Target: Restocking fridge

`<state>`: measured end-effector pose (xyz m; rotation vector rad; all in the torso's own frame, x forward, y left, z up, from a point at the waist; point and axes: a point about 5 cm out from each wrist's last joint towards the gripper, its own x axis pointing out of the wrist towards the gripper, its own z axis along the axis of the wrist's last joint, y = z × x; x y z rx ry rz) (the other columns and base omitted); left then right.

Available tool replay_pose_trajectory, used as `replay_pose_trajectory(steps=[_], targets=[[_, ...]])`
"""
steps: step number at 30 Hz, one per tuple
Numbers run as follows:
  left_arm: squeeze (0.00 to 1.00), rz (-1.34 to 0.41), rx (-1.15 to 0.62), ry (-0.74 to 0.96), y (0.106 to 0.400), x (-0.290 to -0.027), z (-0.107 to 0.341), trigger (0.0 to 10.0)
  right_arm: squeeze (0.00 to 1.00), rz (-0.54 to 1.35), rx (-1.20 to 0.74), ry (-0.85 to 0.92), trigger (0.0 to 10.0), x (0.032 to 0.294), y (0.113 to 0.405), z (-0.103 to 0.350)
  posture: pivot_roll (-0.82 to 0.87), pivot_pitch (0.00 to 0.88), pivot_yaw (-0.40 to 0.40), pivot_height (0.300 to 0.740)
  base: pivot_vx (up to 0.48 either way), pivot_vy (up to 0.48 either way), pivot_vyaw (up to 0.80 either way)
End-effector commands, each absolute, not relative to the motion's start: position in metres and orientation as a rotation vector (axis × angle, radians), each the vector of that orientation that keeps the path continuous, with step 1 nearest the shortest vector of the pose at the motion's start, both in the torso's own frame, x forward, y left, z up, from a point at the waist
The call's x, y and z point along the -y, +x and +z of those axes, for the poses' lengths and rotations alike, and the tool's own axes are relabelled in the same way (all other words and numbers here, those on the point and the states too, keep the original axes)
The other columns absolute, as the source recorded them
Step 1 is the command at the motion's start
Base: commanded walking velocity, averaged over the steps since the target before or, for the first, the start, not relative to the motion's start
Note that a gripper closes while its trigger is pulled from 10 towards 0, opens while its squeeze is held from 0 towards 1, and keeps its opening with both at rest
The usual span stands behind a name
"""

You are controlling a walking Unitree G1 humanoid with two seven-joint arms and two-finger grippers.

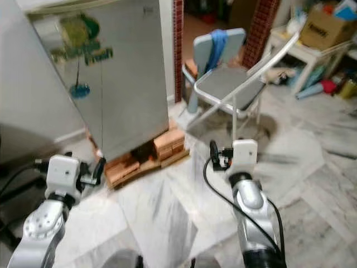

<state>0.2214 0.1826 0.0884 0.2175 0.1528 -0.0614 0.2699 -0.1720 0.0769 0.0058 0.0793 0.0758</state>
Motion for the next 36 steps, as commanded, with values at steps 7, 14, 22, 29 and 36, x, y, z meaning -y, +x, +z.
replay_pose_trajectory(steps=[7, 14, 22, 29, 36], targets=[[0.0, -0.024, -0.161, 0.202, 0.22, -0.186, 0.086, 10.0, 0.0, 0.103, -0.057, 0.017, 10.0, 0.164, 0.273, 0.083, 0.12, 0.058, 0.006, 0.74, 0.0, 0.48, -0.57], [0.0, 0.052, -0.229, 0.161, 0.181, -0.191, 0.071, 10.0, 0.0, 0.088, -0.154, -0.028, 10.0, 0.193, 0.235, 0.068, 0.13, 0.076, -0.031, 0.74, 0.0, 0.48, 0.0], [0.0, 0.114, -0.249, 0.147, 0.174, -0.193, 0.071, 10.0, 0.0, 0.155, -0.164, -0.031, 10.0, 0.18, 0.246, 0.069, 0.17, 0.081, -0.058, 0.74, 0.0, 0.157, 0.0], [0.0, 0.11, -0.22, 0.169, 0.181, -0.199, 0.079, 10.0, 0.0, 0.162, -0.135, -0.021, 10.0, 0.175, 0.257, 0.077, 0.17, 0.096, -0.06, 0.74, 0.0, 0.48, 0.0], [0.0, -0.018, -0.199, 0.183, 0.198, -0.188, 0.084, 10.0, 0.0, 0.179, -0.121, -0.022, 10.0, 0.168, 0.262, 0.081, 0.17, 0.104, -0.061, 0.74, 0.0, 0.48, 0.0]])
